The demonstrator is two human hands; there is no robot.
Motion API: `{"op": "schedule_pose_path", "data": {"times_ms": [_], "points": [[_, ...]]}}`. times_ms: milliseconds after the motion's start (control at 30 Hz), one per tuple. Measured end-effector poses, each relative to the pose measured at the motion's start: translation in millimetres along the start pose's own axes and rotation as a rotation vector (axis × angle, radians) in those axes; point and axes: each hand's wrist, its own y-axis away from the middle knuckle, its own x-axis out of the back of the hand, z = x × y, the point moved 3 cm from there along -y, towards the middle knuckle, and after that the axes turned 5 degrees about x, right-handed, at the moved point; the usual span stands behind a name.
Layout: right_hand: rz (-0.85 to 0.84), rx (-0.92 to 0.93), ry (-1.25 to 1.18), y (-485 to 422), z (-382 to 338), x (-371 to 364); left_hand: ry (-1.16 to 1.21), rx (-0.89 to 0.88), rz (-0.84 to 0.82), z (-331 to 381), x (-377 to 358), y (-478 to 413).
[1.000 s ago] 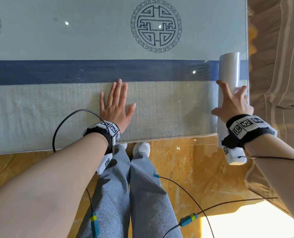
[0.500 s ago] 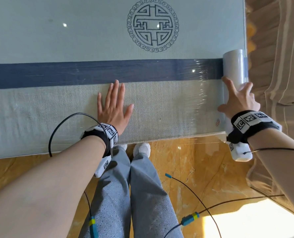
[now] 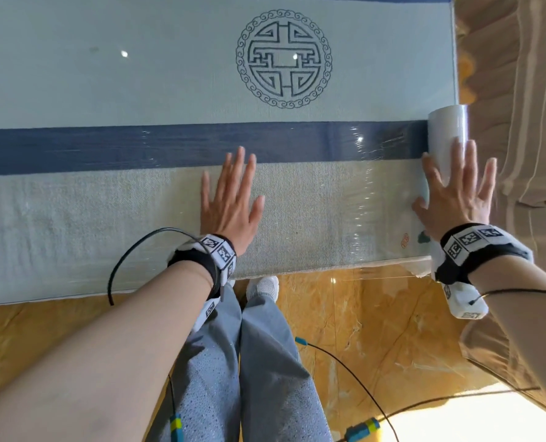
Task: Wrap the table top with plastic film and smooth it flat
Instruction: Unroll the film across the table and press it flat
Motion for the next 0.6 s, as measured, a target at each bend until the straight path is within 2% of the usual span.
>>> {"op": "schedule_pose_path", "data": {"times_ms": [100,233,333,467,600], "points": [[0.073,0.102,-0.044,-12,-10,4,-0.017,-0.072,0.029,32,4,-21],[0.038,0.277,-0.253,-34,-80,16,-0.084,-0.031,0.056,45,8,-38],[-0.035,0.219,-0.37,-42,-115,16,-0.086,0.01,0.061,49,12,-40],[-0.051,0.125,-0.412,-49,-122,18,-0.048,-0.011,0.034,48,14,-47],[0.052,0.294,-0.402,-22,-178,16,-0.046,0.025,0.045,43,0,-11]]}}
